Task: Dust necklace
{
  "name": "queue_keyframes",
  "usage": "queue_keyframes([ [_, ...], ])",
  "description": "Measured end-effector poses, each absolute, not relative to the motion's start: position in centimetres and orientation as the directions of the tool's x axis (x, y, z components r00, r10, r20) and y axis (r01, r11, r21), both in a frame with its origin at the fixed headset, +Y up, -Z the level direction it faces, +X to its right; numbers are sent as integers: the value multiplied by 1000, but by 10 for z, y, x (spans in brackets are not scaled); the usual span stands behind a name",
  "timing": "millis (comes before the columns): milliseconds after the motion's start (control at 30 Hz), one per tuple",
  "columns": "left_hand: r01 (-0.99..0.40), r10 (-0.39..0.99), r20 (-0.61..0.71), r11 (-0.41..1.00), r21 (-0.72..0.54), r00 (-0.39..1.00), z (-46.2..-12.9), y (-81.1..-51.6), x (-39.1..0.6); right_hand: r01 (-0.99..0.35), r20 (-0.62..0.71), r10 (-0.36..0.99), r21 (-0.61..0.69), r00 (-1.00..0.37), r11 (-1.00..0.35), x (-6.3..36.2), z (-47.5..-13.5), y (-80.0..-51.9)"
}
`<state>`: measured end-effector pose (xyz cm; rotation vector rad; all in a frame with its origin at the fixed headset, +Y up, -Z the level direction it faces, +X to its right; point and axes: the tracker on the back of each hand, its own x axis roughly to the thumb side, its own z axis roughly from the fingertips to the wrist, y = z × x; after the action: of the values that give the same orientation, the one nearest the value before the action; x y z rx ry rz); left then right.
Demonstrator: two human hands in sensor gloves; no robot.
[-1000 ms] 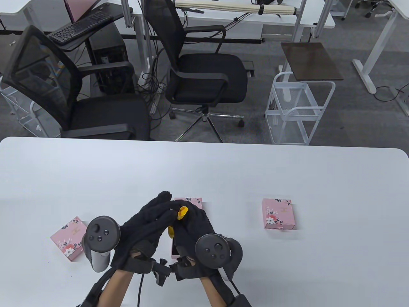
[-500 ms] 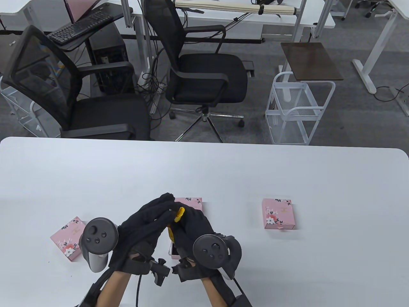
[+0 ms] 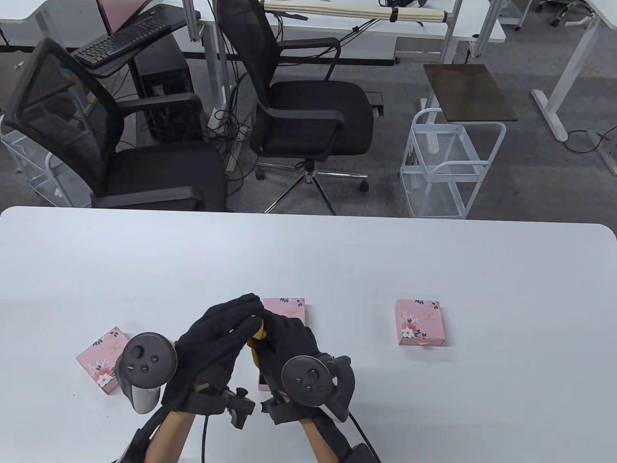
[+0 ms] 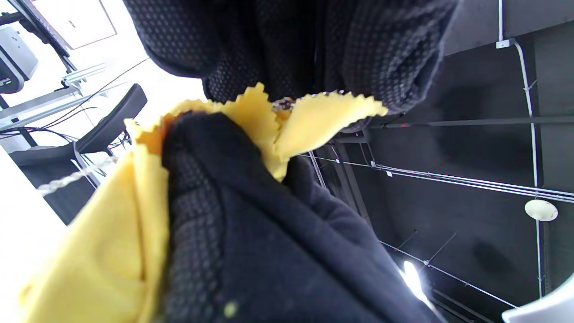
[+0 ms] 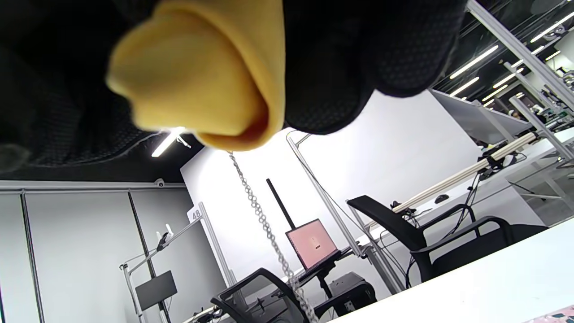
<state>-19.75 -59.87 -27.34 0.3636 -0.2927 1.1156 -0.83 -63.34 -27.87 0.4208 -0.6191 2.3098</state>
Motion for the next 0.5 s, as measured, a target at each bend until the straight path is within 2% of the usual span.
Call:
queue_keyframes([
  [500,-920,824,412,370,127,388,-274,-597,-200,-709,446,572,-251,-689,-659,-11,-283,-639],
])
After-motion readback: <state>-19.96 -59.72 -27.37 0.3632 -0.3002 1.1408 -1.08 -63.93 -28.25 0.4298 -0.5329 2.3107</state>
